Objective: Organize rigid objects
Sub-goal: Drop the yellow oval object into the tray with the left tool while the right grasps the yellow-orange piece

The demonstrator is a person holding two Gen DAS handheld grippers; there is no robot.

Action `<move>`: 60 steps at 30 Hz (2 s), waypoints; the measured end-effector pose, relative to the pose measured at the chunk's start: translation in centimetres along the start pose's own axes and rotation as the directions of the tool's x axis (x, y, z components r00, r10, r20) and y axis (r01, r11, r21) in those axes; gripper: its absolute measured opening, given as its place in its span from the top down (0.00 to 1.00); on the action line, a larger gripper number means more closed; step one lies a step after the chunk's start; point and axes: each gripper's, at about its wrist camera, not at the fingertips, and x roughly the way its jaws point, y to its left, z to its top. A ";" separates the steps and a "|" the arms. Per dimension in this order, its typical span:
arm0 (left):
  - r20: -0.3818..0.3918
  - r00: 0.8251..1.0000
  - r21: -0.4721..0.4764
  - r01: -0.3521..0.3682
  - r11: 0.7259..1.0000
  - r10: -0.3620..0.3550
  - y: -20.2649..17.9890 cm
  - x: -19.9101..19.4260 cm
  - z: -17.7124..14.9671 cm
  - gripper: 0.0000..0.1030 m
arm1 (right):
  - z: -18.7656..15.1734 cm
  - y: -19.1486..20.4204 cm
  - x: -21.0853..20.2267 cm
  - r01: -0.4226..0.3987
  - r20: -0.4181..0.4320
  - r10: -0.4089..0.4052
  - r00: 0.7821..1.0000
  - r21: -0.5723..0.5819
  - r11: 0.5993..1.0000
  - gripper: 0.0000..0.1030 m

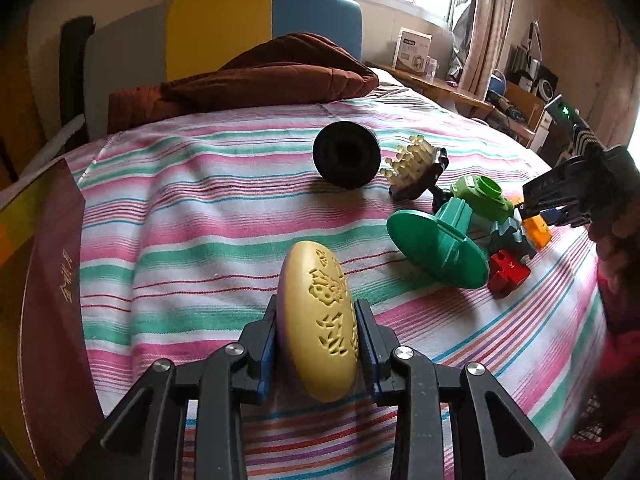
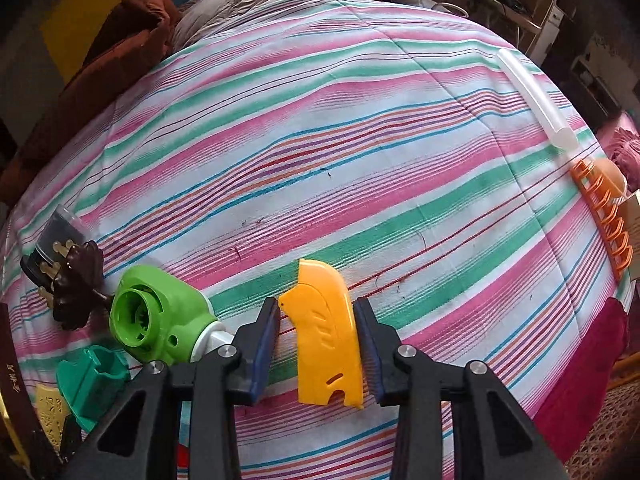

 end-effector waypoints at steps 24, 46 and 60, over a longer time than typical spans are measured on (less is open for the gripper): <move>-0.007 0.997 -0.033 0.079 0.996 -0.079 -0.9 -4.8 0.3 0.67 | -0.3 0.8 0.1 -0.001 0.030 0.001 1.000 -0.012 1.000 0.67; 0.015 0.955 -0.274 -0.282 0.919 0.297 14.7 -17.1 -2.4 0.67 | -1.9 3.1 -0.7 0.084 0.082 -0.075 0.994 -0.113 0.990 0.70; -0.185 0.865 -0.359 -0.502 0.787 0.467 26.0 -16.6 -8.0 0.67 | -2.2 3.5 -1.0 0.094 0.088 -0.084 0.993 -0.125 0.988 0.70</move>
